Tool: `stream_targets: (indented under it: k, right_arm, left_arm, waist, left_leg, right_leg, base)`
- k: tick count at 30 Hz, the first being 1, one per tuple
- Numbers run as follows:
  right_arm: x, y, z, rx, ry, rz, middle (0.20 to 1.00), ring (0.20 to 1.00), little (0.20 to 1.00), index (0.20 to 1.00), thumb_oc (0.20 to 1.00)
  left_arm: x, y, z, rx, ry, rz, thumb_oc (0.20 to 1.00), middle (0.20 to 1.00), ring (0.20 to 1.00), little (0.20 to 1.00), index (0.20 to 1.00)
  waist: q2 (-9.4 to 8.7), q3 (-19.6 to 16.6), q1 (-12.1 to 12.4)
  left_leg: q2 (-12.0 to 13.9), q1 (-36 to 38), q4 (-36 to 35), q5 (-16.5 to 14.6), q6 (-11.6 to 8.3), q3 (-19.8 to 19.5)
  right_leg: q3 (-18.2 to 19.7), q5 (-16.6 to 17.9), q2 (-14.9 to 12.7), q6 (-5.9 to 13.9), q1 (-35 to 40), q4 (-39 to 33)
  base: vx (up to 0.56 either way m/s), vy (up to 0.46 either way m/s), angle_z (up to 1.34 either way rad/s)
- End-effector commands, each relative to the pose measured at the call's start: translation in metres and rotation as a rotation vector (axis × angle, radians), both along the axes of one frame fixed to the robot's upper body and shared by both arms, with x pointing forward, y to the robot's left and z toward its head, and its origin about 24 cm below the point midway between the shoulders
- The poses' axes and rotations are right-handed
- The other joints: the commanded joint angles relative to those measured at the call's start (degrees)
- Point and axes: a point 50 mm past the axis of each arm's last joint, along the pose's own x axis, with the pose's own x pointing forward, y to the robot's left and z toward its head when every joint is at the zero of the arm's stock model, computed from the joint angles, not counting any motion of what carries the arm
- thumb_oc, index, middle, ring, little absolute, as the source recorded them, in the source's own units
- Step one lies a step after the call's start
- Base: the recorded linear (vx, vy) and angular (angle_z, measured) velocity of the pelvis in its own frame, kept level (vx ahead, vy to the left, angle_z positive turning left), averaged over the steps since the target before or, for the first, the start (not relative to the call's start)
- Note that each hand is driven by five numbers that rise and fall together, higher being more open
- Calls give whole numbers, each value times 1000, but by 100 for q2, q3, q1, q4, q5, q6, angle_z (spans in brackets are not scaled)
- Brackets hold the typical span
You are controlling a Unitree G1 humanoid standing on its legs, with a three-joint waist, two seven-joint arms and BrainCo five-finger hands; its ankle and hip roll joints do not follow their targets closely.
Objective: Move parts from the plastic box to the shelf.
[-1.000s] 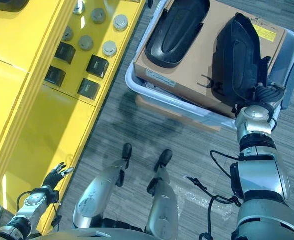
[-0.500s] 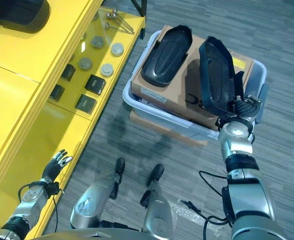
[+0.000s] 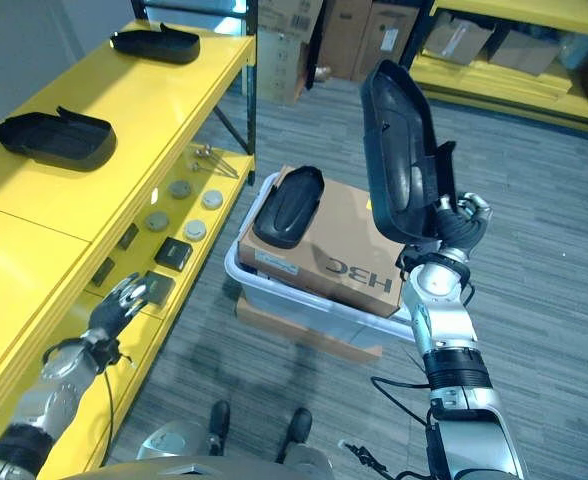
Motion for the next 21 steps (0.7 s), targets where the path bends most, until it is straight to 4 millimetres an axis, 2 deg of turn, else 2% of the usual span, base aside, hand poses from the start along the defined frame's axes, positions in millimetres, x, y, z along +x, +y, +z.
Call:
stream_targets:
  k: [1,2,6,7,10,14,17,21]
  right_arm:
    - [14,14,29,-87,-83,105,200,200,200,200,200]
    - [20,28,21,-79,-56,144,200,200,200,200,200]
    - [27,48,9,-77,-12,207,200,200,200,200,200]
    - [32,60,2,-75,13,246,200,200,200,200,200]
    - [39,79,-6,-76,50,310,200,200,200,200,200]
    - [44,91,-9,-79,70,353,200,200,200,200,200]
    - [47,105,-13,-80,91,393,200,200,200,200,200]
    - [47,111,-18,-84,104,415,200,200,200,200,200]
  left_arm:
    - [15,-43,5,-171,94,-147,1000,1000,1000,1000,1000]
    - [24,-61,13,-199,104,-183,1000,1000,1000,1000,1000]
    - [36,-90,26,-236,94,-231,1000,1000,1000,1000,1000]
    - [43,-104,34,-253,87,-240,1000,1000,1000,1000,1000]
    - [55,-122,45,-259,95,-242,1000,1000,1000,1000,1000]
    - [62,-131,48,-261,113,-234,1000,1000,1000,1000,1000]
    - [65,-139,44,-255,151,-222,1000,1000,1000,1000,1000]
    - [62,-147,37,-230,179,-256,1000,1000,1000,1000,1000]
  waist:
    - [165,-536,67]
    - [166,-594,6]
    - [161,-660,-93]
    - [161,-695,-151]
    - [153,-749,-247]
    - [143,-785,-310]
    - [138,-825,-365]
    - [137,-841,-398]
  left_leg:
    - [411,-147,-116,-164,-282,-318]
    - [409,-110,-117,-174,-272,-284]
    - [406,-55,-123,-185,-256,-221]
    - [403,-23,-133,-191,-251,-192]
    - [395,23,-142,-209,-248,-134]
    - [395,63,-157,-228,-248,-83]
    - [385,83,-161,-250,-252,-44]
    - [372,89,-157,-282,-245,-33]
  right_leg:
    - [42,-755,-89,469,341,47]
    - [83,-752,-92,483,352,47]
    - [133,-743,-93,502,375,38]
    - [164,-740,-95,514,380,36]
    - [223,-734,-95,531,378,34]
    - [258,-730,-85,534,383,20]
    - [289,-732,-82,545,368,18]
    - [302,-749,-81,550,353,24]
  base:
    - [23,27,-6]
    - [9,14,-8]
    - [12,12,-8]
    - [20,17,-11]
    - [15,9,-6]
    - [22,-4,-7]
    - [4,0,-2]
    - [10,1,-7]
